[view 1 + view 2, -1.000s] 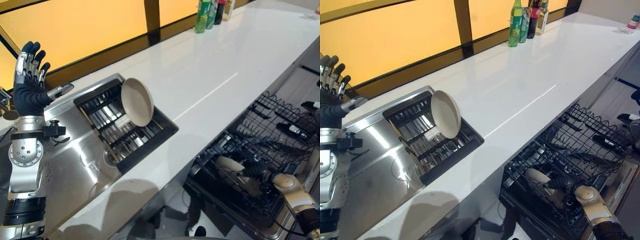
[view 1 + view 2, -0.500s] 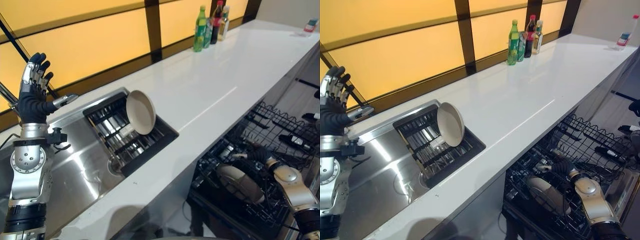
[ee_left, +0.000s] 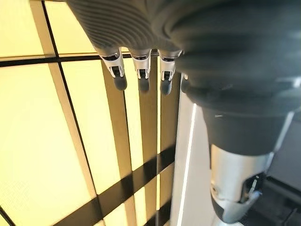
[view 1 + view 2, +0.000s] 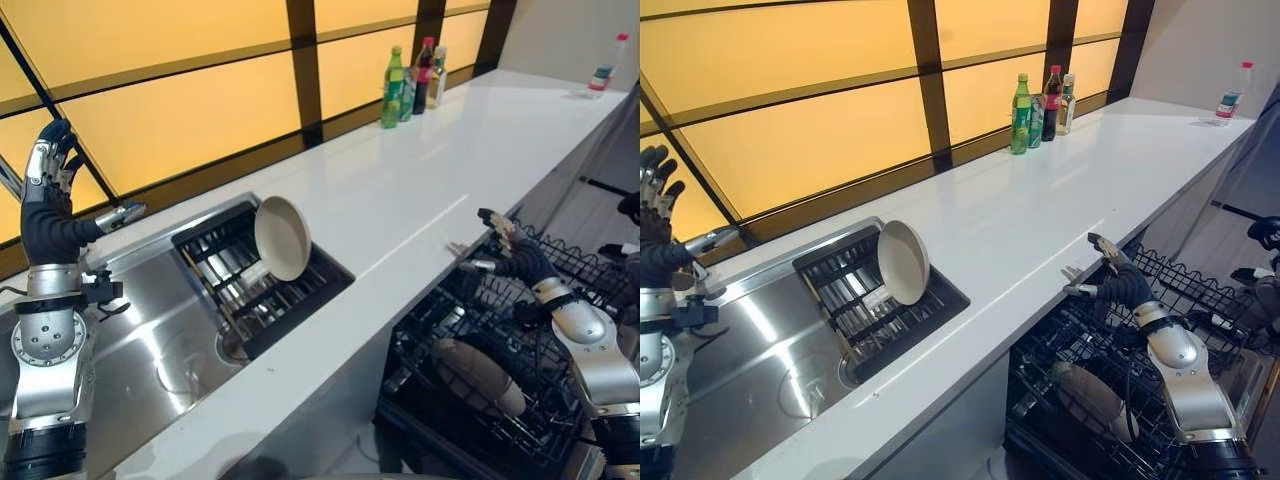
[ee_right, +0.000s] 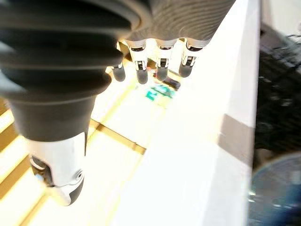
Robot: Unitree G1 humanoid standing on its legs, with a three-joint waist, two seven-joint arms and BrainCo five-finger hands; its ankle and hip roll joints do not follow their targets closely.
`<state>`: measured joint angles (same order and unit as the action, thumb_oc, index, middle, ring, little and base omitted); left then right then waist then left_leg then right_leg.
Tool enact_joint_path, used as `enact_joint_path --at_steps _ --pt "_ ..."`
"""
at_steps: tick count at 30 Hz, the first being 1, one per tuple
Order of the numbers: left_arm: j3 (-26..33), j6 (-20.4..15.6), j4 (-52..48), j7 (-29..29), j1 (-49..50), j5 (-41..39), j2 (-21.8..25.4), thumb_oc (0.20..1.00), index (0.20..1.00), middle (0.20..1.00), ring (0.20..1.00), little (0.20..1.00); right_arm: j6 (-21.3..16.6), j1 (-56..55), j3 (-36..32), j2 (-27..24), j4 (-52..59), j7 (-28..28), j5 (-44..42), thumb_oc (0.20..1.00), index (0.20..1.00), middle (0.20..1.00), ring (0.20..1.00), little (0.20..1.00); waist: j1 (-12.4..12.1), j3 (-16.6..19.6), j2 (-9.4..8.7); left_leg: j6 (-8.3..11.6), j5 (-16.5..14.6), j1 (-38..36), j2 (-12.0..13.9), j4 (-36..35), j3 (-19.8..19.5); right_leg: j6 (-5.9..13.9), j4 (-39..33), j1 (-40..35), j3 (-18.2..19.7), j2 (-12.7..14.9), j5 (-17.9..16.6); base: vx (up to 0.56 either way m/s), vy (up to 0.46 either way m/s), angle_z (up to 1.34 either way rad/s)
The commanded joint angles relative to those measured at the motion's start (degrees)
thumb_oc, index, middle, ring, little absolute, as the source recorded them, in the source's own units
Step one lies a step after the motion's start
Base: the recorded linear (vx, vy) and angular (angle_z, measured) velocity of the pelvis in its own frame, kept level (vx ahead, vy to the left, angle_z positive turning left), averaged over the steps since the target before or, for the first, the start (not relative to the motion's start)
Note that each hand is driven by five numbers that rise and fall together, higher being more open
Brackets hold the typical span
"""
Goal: Pick up plates and place into dishwasher.
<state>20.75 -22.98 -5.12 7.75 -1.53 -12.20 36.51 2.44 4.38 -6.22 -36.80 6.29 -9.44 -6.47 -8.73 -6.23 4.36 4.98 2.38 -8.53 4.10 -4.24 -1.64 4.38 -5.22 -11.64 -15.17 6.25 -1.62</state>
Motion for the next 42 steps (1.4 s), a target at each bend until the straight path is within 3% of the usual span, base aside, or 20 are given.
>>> enact_joint_path --at_steps 1,4,6,10,14,19,32,42 --pt "2.4 -4.0 3.4 5.3 0.8 10.4 4.8 1.000 1.000 1.000 1.000 1.000 -4.7 6.6 0.2 -2.3 5.7 2.4 -5.9 1.000 1.000 1.000 1.000 1.000 0.6 1.9 -1.65 4.18 4.5 6.6 3.3 4.8 1.2 -2.49 5.3 0.2 1.0 -0.1 6.0 -0.08 -0.034 -0.03" --pt "1.4 -5.4 6.2 8.6 1.6 17.3 7.1 1.000 1.000 1.000 1.000 1.000 -6.7 8.4 1.6 -1.0 6.9 4.9 -9.9 1.000 1.000 1.000 1.000 1.000 0.3 1.1 -1.45 4.11 5.1 8.8 2.2 9.9 -0.8 -3.02 5.2 0.6 1.9 -0.3 5.6 -0.06 0.005 -0.07" --pt "0.7 -6.7 7.7 10.9 2.3 22.7 8.3 1.000 1.000 1.000 1.000 1.000 -8.0 9.2 3.1 0.2 7.2 4.9 -9.9 1.000 1.000 1.000 1.000 1.000 0.2 1.1 -1.11 3.70 4.4 8.8 1.8 9.5 -1.5 -2.88 5.2 0.7 2.3 -0.3 5.5 -0.02 0.092 -0.13" --pt "-2.5 -5.9 7.7 12.7 2.4 32.8 12.8 1.000 1.000 1.000 1.000 1.000 -8.9 9.5 6.3 1.9 7.8 5.1 -10.0 1.000 1.000 1.000 1.000 1.000 0.4 1.8 -0.59 2.99 2.5 7.4 1.3 6.4 -0.4 -2.02 5.5 0.7 2.8 0.4 5.7 0.03 0.150 -0.15" --pt "-7.7 -7.0 10.0 11.5 -0.6 35.7 18.5 1.000 1.000 1.000 1.000 1.000 -8.9 9.8 7.7 0.5 7.8 6.1 -11.9 1.000 1.000 1.000 1.000 1.000 0.9 2.7 -0.72 2.49 0.4 6.3 0.4 5.2 1.1 -0.78 5.3 0.2 2.5 1.9 5.4 0.12 0.157 -0.03" --pt "-12.6 -7.9 11.6 11.6 -3.6 36.4 22.2 1.000 1.000 1.000 1.000 1.000 -7.8 8.8 8.2 -0.9 7.6 7.3 -12.8 1.000 1.000 1.000 1.000 1.000 1.5 3.8 -0.50 1.26 -0.6 4.7 -1.0 3.6 1.6 0.88 5.6 0.7 2.2 3.7 5.0 0.17 0.180 0.02" --pt "-18.4 -7.0 11.4 17.0 -7.0 43.2 24.0 1.000 1.000 1.000 1.000 1.000 -5.8 4.2 4.7 -3.7 8.5 7.9 -15.1 1.000 1.000 1.000 1.000 1.000 3.8 1.4 -1.28 -2.02 -2.5 5.4 -2.8 3.8 2.8 3.96 9.0 6.0 3.2 7.5 3.9 0.13 0.115 0.01" --pt "-20.1 -2.7 11.9 24.1 -8.2 51.8 23.5 1.000 1.000 1.000 1.000 1.000 -5.8 1.2 3.6 -3.8 8.2 8.2 -15.7 1.000 1.000 1.000 1.000 1.000 5.2 -0.1 -0.94 -3.32 -3.3 6.1 -3.9 4.9 3.5 5.36 9.8 7.3 4.3 9.6 3.1 0.10 0.054 -0.01"
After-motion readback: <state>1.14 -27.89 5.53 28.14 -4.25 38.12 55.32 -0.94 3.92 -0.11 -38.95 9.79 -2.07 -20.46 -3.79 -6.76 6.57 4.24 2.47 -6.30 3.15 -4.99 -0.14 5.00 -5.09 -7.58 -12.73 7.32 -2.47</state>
